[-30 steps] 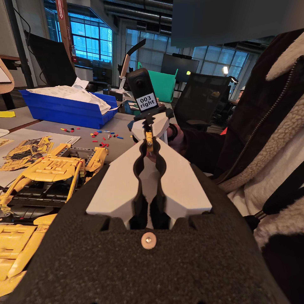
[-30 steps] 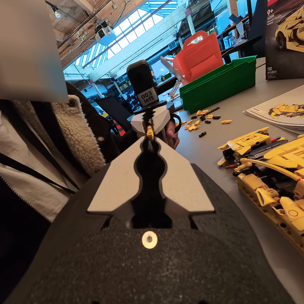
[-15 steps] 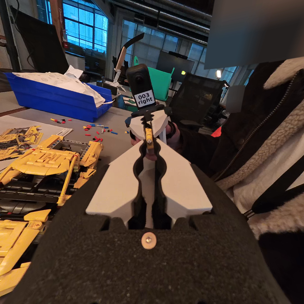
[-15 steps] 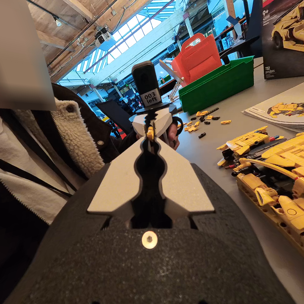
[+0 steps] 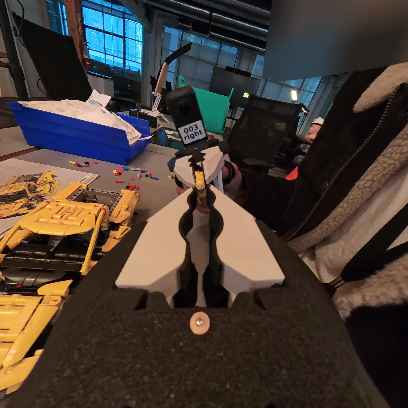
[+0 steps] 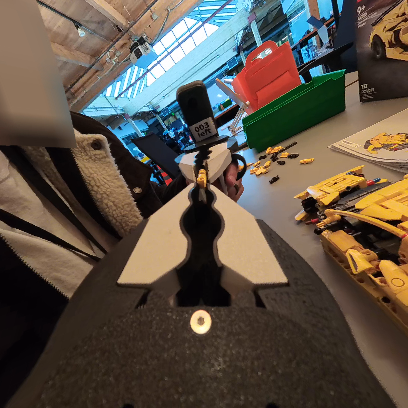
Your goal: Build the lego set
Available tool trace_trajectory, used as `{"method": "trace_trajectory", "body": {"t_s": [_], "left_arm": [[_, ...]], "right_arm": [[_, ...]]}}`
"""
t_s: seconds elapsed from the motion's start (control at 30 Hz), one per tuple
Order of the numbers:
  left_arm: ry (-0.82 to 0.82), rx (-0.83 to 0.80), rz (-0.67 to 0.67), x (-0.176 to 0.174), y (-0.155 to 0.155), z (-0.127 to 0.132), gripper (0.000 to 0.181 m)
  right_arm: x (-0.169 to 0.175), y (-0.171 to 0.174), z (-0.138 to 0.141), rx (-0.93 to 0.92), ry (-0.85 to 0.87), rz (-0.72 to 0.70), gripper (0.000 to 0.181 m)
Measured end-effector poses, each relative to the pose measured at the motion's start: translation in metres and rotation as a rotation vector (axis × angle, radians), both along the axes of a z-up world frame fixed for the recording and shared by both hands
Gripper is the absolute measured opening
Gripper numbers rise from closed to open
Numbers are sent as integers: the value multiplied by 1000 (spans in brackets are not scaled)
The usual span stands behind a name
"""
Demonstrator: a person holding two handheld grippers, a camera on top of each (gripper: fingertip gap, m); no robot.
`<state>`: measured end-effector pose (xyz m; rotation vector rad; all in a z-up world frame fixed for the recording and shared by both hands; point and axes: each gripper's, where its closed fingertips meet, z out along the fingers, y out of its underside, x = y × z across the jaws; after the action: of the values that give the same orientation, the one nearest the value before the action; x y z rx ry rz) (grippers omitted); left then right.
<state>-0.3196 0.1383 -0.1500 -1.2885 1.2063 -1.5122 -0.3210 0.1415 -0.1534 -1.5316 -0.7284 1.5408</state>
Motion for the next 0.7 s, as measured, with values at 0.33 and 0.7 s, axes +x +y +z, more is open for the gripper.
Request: {"method": "trace_trajectory", "body": {"t_s": [0.33,0.7], "left_arm": [[53,55,-9,3,-5,-10,7],[67,74,16,3,0,-12,8]], "right_arm": [[-2,-4,-9,-39,-27,46,6],[-2,1,-11,-220,60,88,6]]}}
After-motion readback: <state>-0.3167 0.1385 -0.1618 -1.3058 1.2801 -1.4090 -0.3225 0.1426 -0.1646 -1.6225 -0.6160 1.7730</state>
